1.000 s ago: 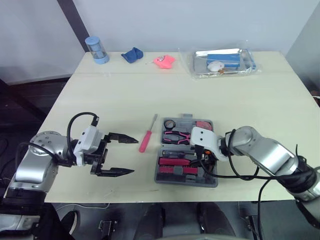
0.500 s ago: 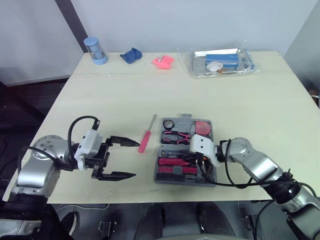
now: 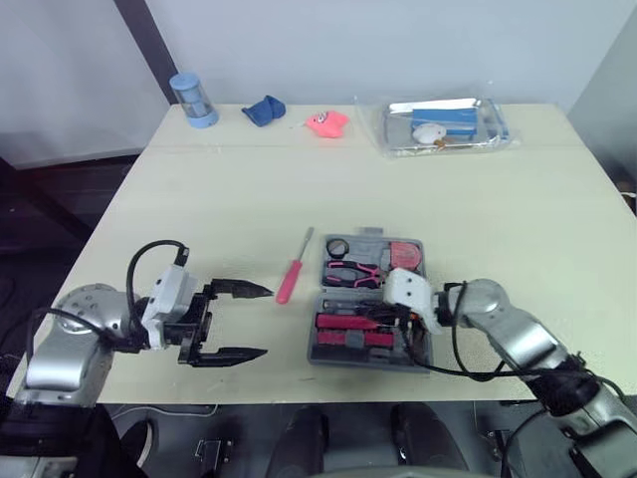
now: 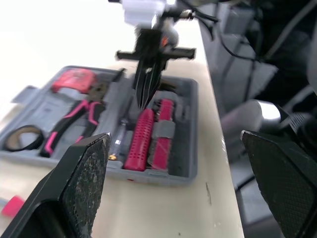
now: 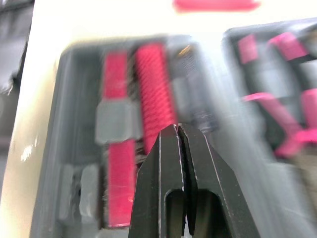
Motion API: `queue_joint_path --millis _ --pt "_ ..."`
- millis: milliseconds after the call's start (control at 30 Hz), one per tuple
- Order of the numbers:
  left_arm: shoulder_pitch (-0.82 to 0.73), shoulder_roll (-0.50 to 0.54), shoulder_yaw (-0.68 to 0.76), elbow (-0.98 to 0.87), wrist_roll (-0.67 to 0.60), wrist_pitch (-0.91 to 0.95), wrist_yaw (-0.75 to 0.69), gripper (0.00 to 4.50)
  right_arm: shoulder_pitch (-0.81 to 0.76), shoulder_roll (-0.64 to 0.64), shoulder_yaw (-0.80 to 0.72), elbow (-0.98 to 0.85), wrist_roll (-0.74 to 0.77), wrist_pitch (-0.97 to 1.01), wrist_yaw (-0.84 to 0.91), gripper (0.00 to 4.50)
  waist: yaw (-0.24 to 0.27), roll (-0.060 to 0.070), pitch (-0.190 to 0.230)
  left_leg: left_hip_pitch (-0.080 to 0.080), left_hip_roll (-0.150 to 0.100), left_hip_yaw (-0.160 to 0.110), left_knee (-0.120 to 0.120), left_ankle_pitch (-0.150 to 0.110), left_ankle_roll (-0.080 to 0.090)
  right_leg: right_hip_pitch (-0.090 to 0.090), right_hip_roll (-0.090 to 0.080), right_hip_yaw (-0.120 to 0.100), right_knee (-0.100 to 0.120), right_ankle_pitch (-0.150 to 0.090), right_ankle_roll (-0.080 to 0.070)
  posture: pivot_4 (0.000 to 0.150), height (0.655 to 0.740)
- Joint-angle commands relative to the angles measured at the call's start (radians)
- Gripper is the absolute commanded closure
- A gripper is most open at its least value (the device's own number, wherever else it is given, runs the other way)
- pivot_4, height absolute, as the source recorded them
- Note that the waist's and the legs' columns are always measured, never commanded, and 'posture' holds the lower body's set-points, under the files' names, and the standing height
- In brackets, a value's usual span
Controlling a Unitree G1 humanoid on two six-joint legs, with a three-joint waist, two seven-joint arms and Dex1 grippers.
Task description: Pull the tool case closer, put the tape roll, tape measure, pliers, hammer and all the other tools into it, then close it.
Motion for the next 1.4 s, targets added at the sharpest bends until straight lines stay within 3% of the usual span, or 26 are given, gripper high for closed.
queue_joint_path --millis 33,200,467,667,767,800,1067,1400 --pt "0.038 -0.029 0.088 -0.037 -0.041 0.039 0.082 0.0 0.076 -0.008 -0.203 -0.111 0.137 0.005 -0.021 4.45 0.001 0.0 0.0 0.0 0.0 0.0 0.0 0.0 0.0 0.0 0.0 0.0 0.0 0.0 0.0 0.15 0.74" --pt "0.117 -0.109 0.191 -0.037 -0.036 0.063 0.24 0.0 0.265 -0.034 -0.5 -0.145 0.275 -0.058 -0.024 4.45 0.01 0.0 0.0 0.0 0.0 0.0 0.0 0.0 0.0 0.001 0.0 0.0 0.0 0.0 0.0 0.15 0.74" --pt "0.218 -0.206 0.272 0.044 0.03 0.028 0.395 0.0 0.541 -0.042 -0.774 0.047 0.271 -0.268 -0.014 4.45 0.022 0.0 -0.001 0.006 0.0 0.002 0.0 0.0 0.0 0.005 0.0 0.001 -0.001 0.0 0.0 0.15 0.74" --pt "0.284 -0.285 0.323 0.088 0.04 0.012 0.485 0.0 0.717 0.008 -0.922 0.169 0.288 -0.422 -0.02 1.5 0.022 -0.001 -0.002 0.008 0.0 0.004 0.0 0.0 0.0 0.007 0.0 0.004 0.0 0.0 0.0 0.15 0.74" --pt "0.308 -0.302 0.331 0.125 0.058 -0.003 0.506 0.0 0.772 0.022 -0.961 0.206 0.305 -0.46 -0.015 0.24 0.022 -0.001 -0.002 0.017 0.0 0.007 -0.003 0.0 0.0 0.015 0.0 0.007 -0.002 0.0 0.0 0.15 0.74" --pt "0.316 -0.306 0.333 0.138 0.068 -0.01 0.515 0.0 0.789 0.026 -0.975 0.222 0.309 -0.471 -0.016 0.1 0.022 -0.001 -0.002 0.019 0.0 0.007 -0.004 0.0 0.0 0.017 0.0 0.007 -0.002 0.0 0.0 0.15 0.74" --pt "0.342 -0.326 0.334 0.146 0.076 -0.023 0.536 0.0 0.841 0.04 -1.012 0.286 0.334 -0.503 -0.027 0.1 0.022 -0.005 -0.006 0.02 0.001 0.009 -0.004 -0.001 0.0 0.017 0.0 0.009 -0.002 0.0 0.0 0.15 0.74" --pt "0.242 -0.344 0.291 -0.028 0.036 0.19 0.732 0.0 0.815 -0.042 -0.935 0.101 0.429 -0.382 0.071 0.1 0.025 -0.005 -0.007 0.02 0.001 0.009 -0.004 -0.001 0.0 0.018 0.0 0.009 -0.002 0.0 0.001 0.15 0.74"
